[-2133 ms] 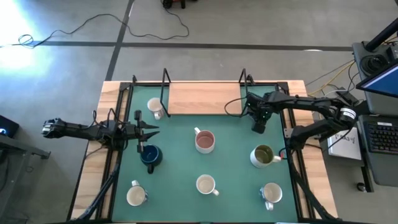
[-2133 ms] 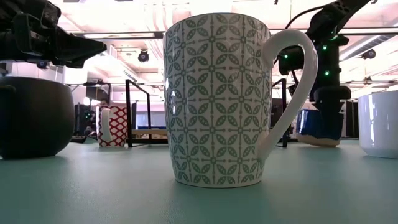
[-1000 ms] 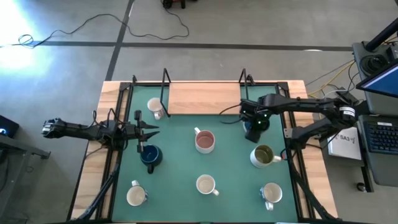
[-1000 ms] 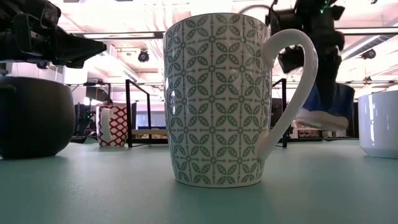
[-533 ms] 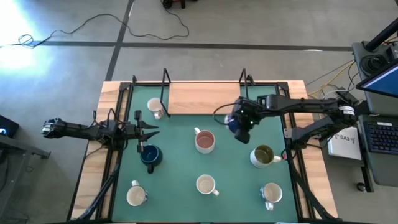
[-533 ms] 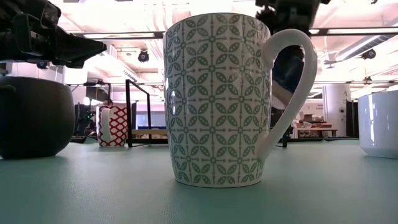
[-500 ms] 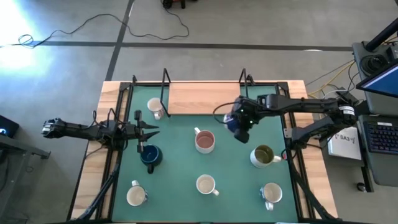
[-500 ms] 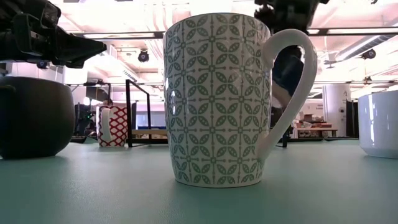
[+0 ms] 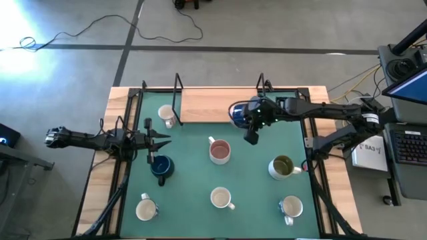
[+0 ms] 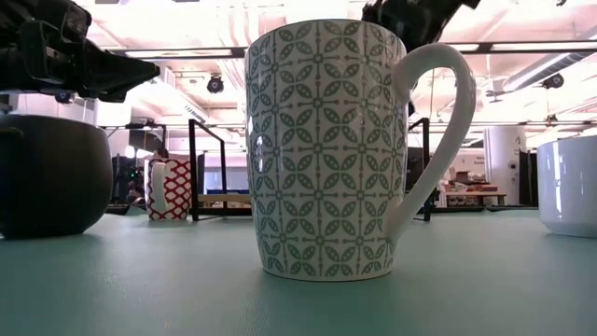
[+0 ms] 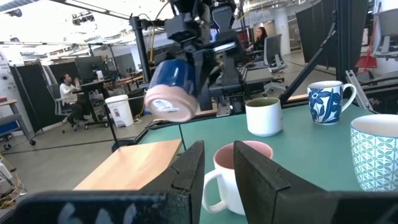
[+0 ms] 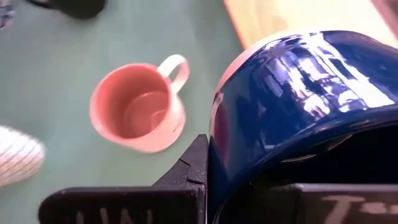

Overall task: Place coffee mugs
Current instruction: Put the blue mug on the shelf

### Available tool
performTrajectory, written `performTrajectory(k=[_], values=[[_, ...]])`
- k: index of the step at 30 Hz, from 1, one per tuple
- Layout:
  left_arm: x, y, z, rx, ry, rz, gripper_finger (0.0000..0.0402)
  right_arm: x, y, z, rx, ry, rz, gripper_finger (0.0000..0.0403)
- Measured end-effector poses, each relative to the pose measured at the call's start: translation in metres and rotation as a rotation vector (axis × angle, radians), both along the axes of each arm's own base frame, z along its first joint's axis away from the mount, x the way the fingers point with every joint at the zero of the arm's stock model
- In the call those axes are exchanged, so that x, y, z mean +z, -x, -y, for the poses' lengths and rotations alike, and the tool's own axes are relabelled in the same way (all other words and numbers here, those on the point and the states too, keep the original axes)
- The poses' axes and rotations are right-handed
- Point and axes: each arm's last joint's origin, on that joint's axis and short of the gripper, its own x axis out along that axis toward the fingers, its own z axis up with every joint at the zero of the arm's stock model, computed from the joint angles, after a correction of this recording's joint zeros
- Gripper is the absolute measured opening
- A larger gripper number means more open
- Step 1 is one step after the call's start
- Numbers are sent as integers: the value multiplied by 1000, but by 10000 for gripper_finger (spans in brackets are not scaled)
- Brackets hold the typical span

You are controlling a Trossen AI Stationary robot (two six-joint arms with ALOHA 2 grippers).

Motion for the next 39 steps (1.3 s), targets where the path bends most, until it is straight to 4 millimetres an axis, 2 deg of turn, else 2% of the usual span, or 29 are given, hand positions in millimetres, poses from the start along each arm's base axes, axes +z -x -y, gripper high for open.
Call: performTrajectory(k=[6,12,19,26,33,39], values=[[0,0,0,0,0,0,68,-23,-20,24,-71,-7,-83,13],[0,0,0,0,0,0,68,-32,-37,55,-176,-30,-218,13],[0,0,0,0,0,0,68,-40,-52,81,-232,-87,-401,13],[0,0,0,0,0,0,68,-50,-56,95,-241,-111,-486,13],[0,0,0,0,0,0,68,-57,-56,104,-254,-119,-500,13],[0,0,0,0,0,0,68,-59,-57,107,-237,-97,-494,39]])
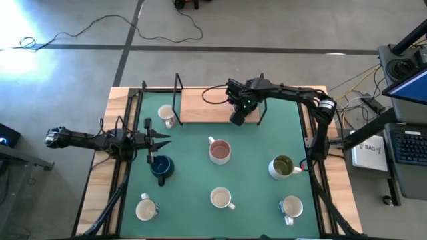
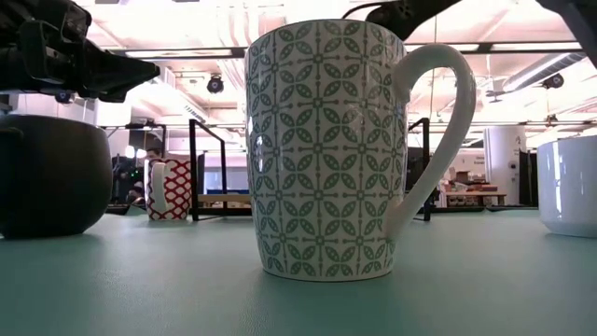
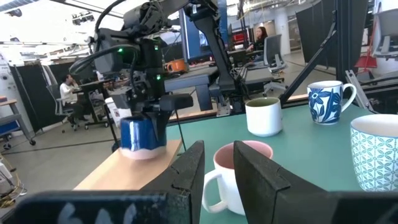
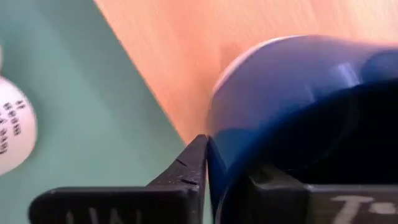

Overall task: Place coffee mugs
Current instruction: Put the blue mug on the shelf

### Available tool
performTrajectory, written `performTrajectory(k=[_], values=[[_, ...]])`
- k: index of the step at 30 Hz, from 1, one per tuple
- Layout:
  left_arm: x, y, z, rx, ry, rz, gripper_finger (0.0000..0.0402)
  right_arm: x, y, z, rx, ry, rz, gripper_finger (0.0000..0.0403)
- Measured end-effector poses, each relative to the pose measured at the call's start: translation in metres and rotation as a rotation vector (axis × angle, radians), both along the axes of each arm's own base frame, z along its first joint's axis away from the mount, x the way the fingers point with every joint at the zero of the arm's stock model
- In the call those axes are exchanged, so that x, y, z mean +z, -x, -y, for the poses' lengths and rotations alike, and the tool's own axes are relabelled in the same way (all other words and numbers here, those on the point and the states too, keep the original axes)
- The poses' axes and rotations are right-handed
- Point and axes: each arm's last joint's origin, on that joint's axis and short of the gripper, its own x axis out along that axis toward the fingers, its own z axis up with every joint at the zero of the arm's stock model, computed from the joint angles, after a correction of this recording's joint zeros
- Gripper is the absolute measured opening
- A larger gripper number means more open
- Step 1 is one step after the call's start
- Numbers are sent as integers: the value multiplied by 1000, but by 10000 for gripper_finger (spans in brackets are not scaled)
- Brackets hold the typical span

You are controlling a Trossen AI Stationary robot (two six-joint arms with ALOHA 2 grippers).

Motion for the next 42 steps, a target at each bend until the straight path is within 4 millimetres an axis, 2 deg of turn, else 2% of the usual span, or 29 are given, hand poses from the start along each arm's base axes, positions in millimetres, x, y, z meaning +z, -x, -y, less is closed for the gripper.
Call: performTrajectory(k=[8,15,23,34,42], values=[[0,0,0,0,0,0,68,-1,0,0,29,3,-9,81],[0,0,0,0,0,0,68,7,2,-1,78,29,15,93],[0,0,0,0,0,0,68,32,16,-8,241,78,24,93],[0,0,0,0,0,0,68,28,20,-10,453,82,-54,91],[0,0,0,0,0,0,68,26,20,-10,495,89,-62,53]])
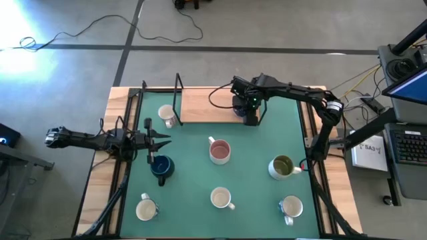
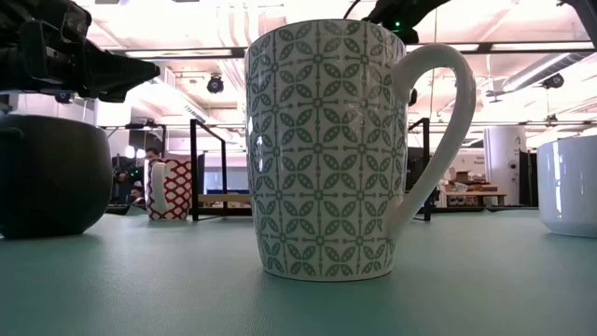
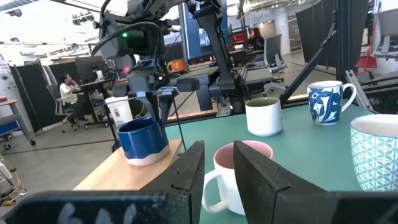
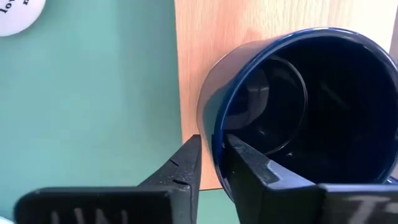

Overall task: Place coffee mugs
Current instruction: Put the blue mug on the shelf

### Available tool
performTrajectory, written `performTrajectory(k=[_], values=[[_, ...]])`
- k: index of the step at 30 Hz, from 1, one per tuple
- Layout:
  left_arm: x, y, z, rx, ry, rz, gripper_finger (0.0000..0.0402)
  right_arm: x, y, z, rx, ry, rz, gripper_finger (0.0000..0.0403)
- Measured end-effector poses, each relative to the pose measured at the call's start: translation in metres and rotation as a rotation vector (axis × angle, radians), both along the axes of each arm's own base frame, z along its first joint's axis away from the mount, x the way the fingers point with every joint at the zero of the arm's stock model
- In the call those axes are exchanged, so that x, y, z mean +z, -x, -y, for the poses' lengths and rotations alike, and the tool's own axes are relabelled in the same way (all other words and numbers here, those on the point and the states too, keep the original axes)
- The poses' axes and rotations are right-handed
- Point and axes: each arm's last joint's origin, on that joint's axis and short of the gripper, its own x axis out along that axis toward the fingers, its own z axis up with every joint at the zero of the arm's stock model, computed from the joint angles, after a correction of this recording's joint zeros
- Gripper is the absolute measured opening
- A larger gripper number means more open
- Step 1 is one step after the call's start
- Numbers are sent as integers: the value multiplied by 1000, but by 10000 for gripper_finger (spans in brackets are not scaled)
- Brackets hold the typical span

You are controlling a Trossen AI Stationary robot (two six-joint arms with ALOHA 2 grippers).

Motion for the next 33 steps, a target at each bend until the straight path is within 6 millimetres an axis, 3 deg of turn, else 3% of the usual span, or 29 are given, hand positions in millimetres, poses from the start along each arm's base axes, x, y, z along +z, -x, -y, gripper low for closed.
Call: performTrajectory(k=[6,13,22,33], values=[[0,0,0,0,0,0,68,0,0,0,-1,-5,-1,15],[0,0,0,0,0,0,68,0,2,4,-77,-16,11,12],[0,0,0,0,0,0,68,1,7,30,-290,65,66,13],[0,0,0,0,0,0,68,4,8,49,-337,106,157,13]])
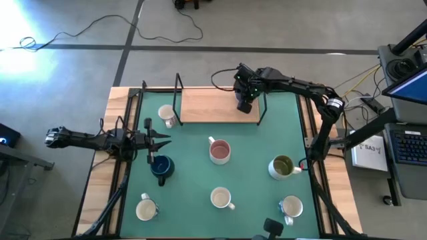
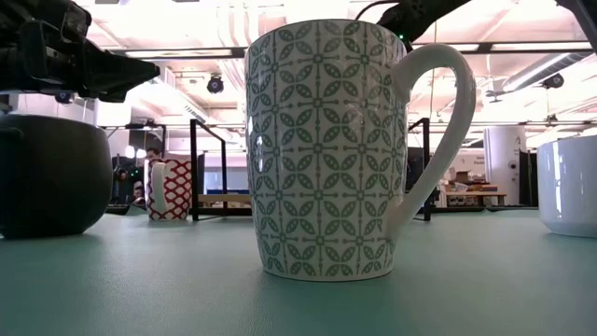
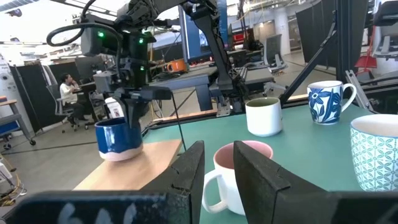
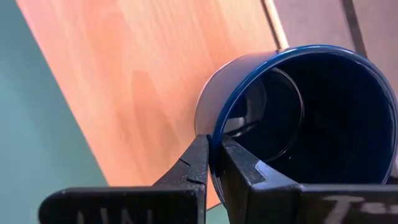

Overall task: Place coffee mugs
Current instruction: Put the blue mug on the shelf

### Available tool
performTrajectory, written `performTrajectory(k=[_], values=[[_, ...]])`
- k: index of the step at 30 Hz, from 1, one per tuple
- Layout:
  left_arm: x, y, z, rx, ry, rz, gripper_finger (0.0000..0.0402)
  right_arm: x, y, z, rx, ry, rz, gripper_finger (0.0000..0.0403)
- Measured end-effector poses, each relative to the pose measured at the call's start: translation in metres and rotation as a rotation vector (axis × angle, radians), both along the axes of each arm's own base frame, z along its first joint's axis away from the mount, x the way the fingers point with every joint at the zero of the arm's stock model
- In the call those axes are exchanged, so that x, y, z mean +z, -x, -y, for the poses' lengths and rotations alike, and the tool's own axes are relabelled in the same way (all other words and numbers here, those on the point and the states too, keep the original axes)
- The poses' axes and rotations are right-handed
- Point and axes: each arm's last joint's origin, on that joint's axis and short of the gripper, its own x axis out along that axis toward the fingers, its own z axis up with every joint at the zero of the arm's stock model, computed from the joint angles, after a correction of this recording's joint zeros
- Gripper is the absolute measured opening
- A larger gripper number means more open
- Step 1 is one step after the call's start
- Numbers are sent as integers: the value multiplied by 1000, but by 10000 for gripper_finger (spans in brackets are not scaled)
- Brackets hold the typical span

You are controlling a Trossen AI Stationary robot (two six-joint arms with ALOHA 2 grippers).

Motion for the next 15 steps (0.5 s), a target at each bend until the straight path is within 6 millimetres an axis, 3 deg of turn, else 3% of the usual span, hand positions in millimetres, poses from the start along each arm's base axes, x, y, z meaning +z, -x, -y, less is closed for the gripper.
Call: performTrajectory(k=[15], values=[[0,0,0,0,0,0,68,-6,5,13,-49,-11,-7,13]])
